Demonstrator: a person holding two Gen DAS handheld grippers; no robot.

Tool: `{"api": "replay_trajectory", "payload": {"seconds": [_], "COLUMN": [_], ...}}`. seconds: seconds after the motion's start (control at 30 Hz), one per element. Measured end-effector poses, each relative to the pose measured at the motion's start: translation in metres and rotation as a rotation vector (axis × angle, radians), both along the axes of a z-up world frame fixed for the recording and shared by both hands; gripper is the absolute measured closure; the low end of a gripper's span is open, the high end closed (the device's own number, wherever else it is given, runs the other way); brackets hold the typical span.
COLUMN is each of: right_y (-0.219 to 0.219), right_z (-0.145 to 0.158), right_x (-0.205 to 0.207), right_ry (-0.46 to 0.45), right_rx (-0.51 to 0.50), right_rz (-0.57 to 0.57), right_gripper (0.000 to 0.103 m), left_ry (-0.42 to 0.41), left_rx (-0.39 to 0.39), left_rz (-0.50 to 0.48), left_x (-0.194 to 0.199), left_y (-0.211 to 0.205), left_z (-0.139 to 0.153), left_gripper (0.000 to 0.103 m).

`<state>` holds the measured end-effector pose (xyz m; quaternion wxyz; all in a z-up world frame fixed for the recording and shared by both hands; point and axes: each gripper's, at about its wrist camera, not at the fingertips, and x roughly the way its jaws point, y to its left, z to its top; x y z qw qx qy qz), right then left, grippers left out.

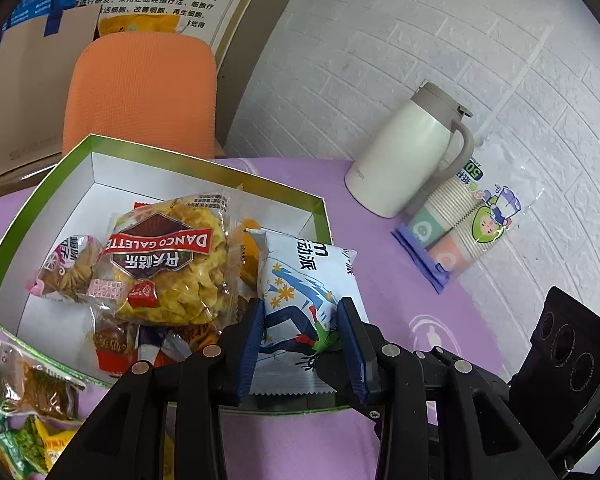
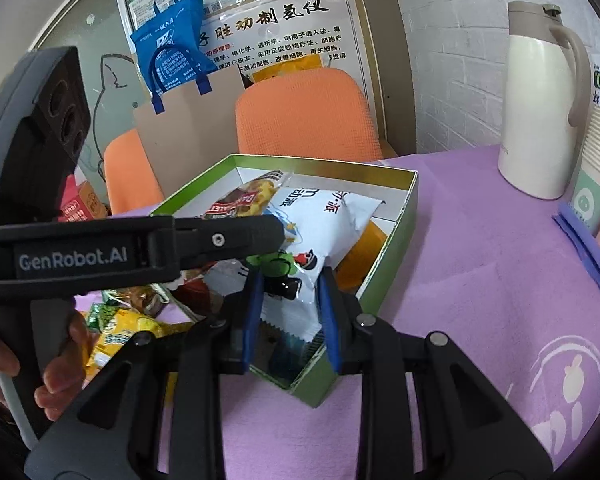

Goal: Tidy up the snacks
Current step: 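Carry the white bag into the green box and open both tools, then withdraw both tools and move them to the orange transparent barcode bag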

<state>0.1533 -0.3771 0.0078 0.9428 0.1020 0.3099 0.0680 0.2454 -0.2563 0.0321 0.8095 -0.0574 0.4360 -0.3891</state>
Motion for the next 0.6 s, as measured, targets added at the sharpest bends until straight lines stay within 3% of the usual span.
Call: {"api": "replay_trajectory", "payload": {"seconds": [0.03, 0.1, 0.13, 0.17, 0.27, 0.33, 0.43, 0.6], "right_y": [0.001, 0.002, 0.002, 0.001, -0.002, -0.003, -0.003, 0.002], "right_z": [0.0, 0.0, 0.001, 0.001, 0.002, 0.003, 0.009, 0.017], "right_x": [0.0, -0.005, -0.009, -0.012, -0.016, -0.023, -0.038, -0.068], "right_ry": [-0.011, -0.044, -0.063, -0.074, -0.064, -0.062, -0.067, -0.066], "right_rx": [-0.023, -0.067, -0.074, -0.071, -0.061, -0.056, -0.023, 0.04], "right_rz": [-0.003, -0.025, -0.032, -0.036, -0.046, -0.06, -0.059, -0.052], "right_gripper": [0.067, 0.039, 0.035, 0.035, 0.034, 0.033, 0.021, 0.015], "left_ry": [-0.002, -0.029, -0.041, -0.048, -0.073, -0.086, -0.081, -0.053], "left_rx": [0.002, 0.009, 0.005, -0.007, -0.034, -0.02, -0.006, -0.057], "left_rz": [0.002, 0.013, 0.009, 0.001, 0.025, 0.033, 0.037, 0.044], "left_x": [0.003, 0.004, 0.003, 0.001, -0.006, -0.011, -0.017, -0.043], "left_y": [-0.001, 0.0, 0.0, 0.002, 0.007, 0.008, 0.01, 0.033], "left_z": [-0.001, -0.001, -0.001, -0.001, 0.002, 0.005, 0.009, 0.021], "left_gripper": [0.065, 0.063, 0.053, 0.037, 0.013, 0.012, 0.012, 0.012]}}
